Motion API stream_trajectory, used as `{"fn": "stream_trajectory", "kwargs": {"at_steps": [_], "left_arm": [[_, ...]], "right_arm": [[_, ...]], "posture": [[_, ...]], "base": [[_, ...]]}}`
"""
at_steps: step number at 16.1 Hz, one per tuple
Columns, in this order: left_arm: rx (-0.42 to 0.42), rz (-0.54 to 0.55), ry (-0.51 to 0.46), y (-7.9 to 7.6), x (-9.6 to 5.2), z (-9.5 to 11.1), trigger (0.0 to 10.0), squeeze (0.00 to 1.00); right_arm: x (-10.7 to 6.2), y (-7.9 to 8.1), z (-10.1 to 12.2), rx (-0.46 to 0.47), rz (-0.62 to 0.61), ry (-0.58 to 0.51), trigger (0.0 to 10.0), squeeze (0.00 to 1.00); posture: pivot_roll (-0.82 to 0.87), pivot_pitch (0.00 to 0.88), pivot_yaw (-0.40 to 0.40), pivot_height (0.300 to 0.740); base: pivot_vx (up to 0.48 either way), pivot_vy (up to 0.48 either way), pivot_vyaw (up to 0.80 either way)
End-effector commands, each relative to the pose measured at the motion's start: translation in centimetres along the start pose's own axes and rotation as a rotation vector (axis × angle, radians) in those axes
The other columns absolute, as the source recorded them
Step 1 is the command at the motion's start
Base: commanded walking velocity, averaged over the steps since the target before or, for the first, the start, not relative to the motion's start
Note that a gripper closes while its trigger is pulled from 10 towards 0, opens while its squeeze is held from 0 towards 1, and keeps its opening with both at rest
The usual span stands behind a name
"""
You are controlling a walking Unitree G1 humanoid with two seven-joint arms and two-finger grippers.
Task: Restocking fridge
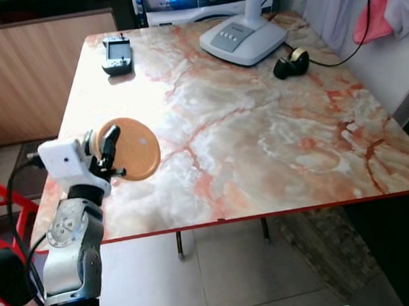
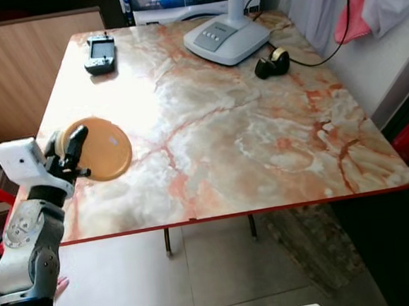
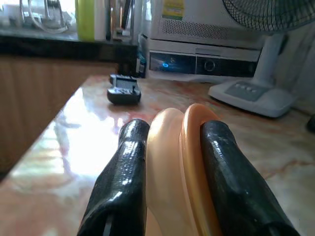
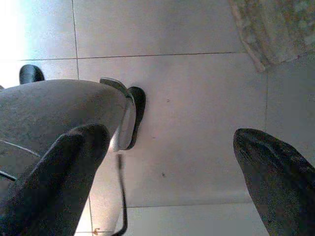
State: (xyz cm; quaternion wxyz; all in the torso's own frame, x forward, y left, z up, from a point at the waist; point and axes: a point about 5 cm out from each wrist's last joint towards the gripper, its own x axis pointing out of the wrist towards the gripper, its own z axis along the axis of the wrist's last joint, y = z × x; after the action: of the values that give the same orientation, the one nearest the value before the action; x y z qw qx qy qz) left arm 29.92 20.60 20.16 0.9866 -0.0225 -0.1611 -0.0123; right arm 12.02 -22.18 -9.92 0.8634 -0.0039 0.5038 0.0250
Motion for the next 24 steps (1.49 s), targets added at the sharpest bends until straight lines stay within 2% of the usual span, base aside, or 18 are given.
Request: {"fn": "stream_trajectory", "kwargs": {"at_steps": [1, 3, 5, 6, 8, 12, 14, 16, 18, 24], "left_arm": [[0.118, -0.062, -0.009, -1.1, -0.6, 0.3, 10.0, 0.0], [0.242, -0.125, 0.039, -1.7, -1.1, -0.8, 10.0, 0.0], [0.26, -0.092, 0.052, -1.7, -1.6, -1.2, 10.0, 0.0], [0.275, -0.036, 0.058, -1.4, -1.6, -1.1, 10.0, 0.0], [0.295, -0.037, 0.054, -1.3, -1.6, -0.9, 10.0, 0.0], [0.283, 0.015, 0.03, -1.2, -1.3, -0.7, 10.0, 0.0], [0.259, 0.0, 0.034, -1.4, -1.2, -0.8, 10.0, 0.0], [0.222, -0.002, 0.031, -1.6, -1.1, -0.8, 10.0, 0.0], [0.223, -0.009, 0.03, -1.7, -1.0, -0.8, 10.0, 0.0], [0.201, -0.057, 0.024, -2.4, -0.9, -0.8, 10.0, 0.0]], "right_arm": [[-0.2, 0.1, -0.8, 0.036, -0.007, 0.008, 10.0, 0.0], [-0.1, 0.3, -0.8, 0.038, -0.008, 0.008, 10.0, 0.0], [-0.1, 0.4, -0.9, 0.056, -0.006, 0.001, 10.0, 0.0], [-0.1, 0.6, -1.0, 0.06, -0.001, -0.002, 10.0, 0.0], [-0.1, 0.7, -1.0, 0.059, -0.001, -0.001, 10.0, 0.0], [-0.1, 0.9, -1.2, 0.071, -0.007, -0.003, 10.0, 0.0], [-0.1, 0.9, -1.2, 0.065, -0.006, 0.005, 10.0, 0.0], [-0.1, 1.0, -1.3, 0.051, 0.0, 0.017, 10.0, 0.0], [-0.1, 0.9, -1.3, 0.043, 0.001, 0.023, 10.0, 0.0], [0.0, 0.9, -1.2, 0.033, 0.002, 0.029, 10.0, 0.0]], "posture": [[-0.02, 0.139, 0.004, 0.74], [-0.02, 0.137, 0.016, 0.74], [-0.02, 0.136, 0.021, 0.74], [-0.01, 0.134, 0.023, 0.74], [-0.01, 0.13, 0.031, 0.74], [-0.02, 0.117, 0.04, 0.74], [-0.02, 0.117, 0.04, 0.74], [-0.02, 0.109, 0.041, 0.74], [-0.02, 0.103, 0.04, 0.74], [-0.02, 0.1, 0.039, 0.74]], "base": [[0.0, 0.0, 0.0], [0.0, 0.0, 0.0], [0.0, 0.0, 0.0], [0.0, 0.0, 0.0], [0.0, 0.0, 0.0], [0.0, 0.0, 0.0], [0.0, 0.0, 0.0], [0.0, 0.169, -0.8], [0.0, 0.48, -0.8], [0.0, 0.0, -0.8]]}}
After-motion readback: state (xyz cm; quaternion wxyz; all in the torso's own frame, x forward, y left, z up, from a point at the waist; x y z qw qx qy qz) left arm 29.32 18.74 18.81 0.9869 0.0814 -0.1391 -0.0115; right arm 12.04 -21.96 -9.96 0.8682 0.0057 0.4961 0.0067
